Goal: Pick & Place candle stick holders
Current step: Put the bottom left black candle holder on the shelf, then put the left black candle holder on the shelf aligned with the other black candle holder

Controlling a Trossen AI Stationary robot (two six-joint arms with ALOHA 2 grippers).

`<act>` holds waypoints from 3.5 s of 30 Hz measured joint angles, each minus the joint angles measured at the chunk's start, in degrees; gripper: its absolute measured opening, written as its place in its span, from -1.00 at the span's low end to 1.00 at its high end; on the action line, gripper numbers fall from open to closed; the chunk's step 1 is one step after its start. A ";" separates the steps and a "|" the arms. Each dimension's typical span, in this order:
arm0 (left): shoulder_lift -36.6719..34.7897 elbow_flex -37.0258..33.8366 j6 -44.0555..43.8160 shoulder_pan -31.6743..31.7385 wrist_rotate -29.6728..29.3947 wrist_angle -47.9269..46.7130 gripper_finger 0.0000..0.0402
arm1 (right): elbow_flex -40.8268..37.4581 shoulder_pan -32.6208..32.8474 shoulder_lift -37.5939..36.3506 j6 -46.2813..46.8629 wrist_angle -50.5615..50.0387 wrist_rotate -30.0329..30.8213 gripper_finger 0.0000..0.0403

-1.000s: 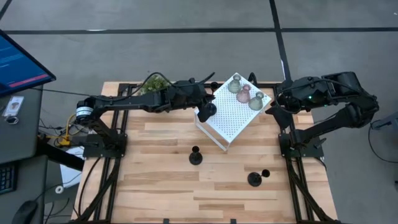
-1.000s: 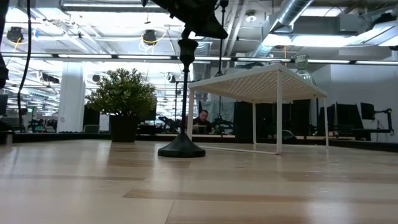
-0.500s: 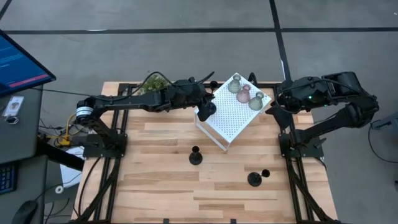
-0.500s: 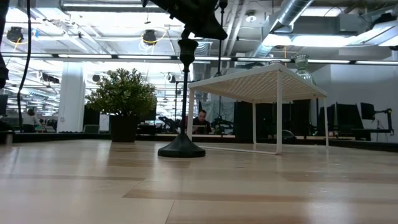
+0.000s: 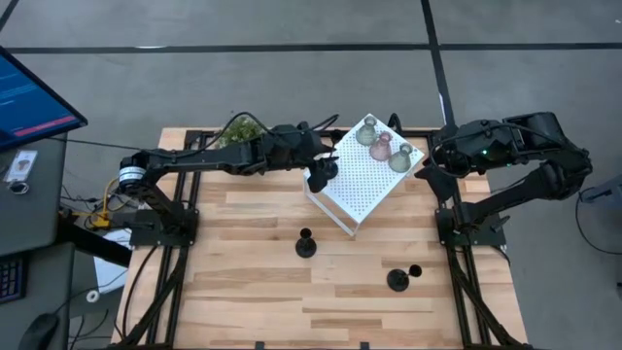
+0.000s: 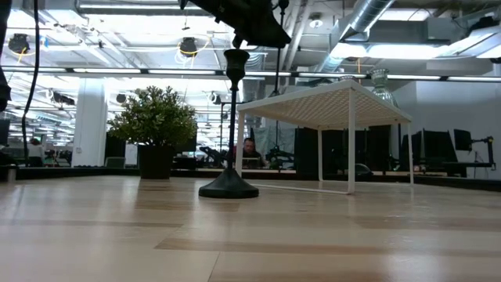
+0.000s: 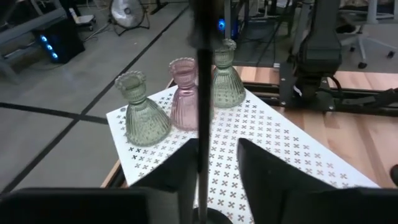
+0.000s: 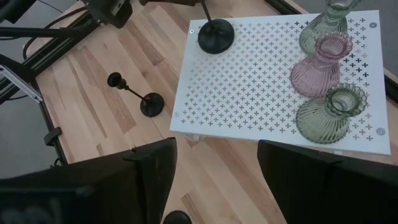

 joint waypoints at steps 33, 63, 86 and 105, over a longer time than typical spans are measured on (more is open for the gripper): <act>-15.56 -0.07 -1.99 -0.85 -7.37 -24.19 0.19 | -0.02 0.01 0.01 2.25 -0.50 -3.27 0.08; -38.88 -0.09 -16.63 -6.16 -10.62 -46.75 0.01 | -31.62 57.08 5.32 69.76 19.74 -2.71 0.08; -38.81 -0.09 -16.71 -6.16 -10.78 -46.01 0.00 | -33.81 63.20 38.30 85.16 25.87 18.47 0.08; -36.69 -1.46 -18.21 -6.33 2.07 -44.81 0.00 | -33.79 61.24 42.50 85.50 18.57 21.34 0.08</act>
